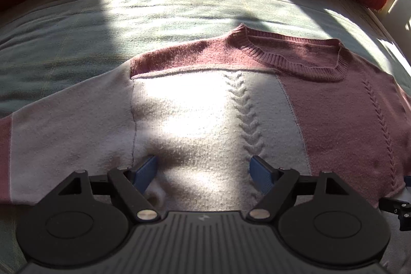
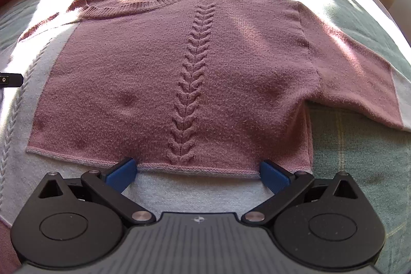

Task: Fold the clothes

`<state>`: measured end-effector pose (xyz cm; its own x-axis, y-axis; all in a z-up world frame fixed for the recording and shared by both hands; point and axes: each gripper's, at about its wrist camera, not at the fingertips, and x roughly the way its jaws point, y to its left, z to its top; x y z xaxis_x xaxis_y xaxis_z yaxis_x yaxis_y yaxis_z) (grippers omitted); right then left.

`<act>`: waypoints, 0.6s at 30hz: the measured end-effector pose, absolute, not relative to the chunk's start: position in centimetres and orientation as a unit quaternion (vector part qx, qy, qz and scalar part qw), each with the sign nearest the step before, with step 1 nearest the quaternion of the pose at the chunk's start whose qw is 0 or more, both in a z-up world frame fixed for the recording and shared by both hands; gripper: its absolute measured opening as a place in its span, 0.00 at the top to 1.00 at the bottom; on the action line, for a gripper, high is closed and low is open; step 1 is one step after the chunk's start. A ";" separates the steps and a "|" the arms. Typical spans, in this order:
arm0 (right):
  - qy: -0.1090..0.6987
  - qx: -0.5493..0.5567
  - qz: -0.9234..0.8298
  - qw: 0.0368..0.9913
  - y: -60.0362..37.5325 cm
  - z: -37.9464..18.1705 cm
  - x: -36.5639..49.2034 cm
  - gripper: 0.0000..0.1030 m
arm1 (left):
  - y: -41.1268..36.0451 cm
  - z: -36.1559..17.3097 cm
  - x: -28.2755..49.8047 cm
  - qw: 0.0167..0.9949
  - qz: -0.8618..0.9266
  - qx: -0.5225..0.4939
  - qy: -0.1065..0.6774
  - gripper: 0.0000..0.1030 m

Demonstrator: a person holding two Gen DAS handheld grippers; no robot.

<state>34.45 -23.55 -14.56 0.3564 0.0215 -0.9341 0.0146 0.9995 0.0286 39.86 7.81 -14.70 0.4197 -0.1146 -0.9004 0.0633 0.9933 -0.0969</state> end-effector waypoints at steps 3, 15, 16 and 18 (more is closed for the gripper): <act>0.573 0.011 -0.001 0.819 -23.3 -14.7 34.6 0.00 | 7.9 -14.6 40.0 0.839 -0.052 -0.026 0.541 0.23; 0.570 0.001 -0.004 0.822 -22.6 -14.7 34.4 0.00 | 6.9 -14.3 37.5 0.822 -0.067 -0.021 0.565 0.22; 0.570 0.001 -0.003 0.822 -22.6 -14.6 34.4 0.00 | 7.3 -14.8 37.5 0.818 -0.062 -0.018 0.571 0.22; 0.570 0.002 -0.001 0.822 -22.6 -14.6 34.4 0.00 | 8.0 -14.4 37.4 0.819 -0.070 -0.037 0.568 0.23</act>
<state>34.36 -22.64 -14.57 0.3499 -0.0003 -0.9368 0.0038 1.0000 0.0011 37.45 8.02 -14.45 0.3449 -0.1561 -0.9256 0.0719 0.9876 -0.1398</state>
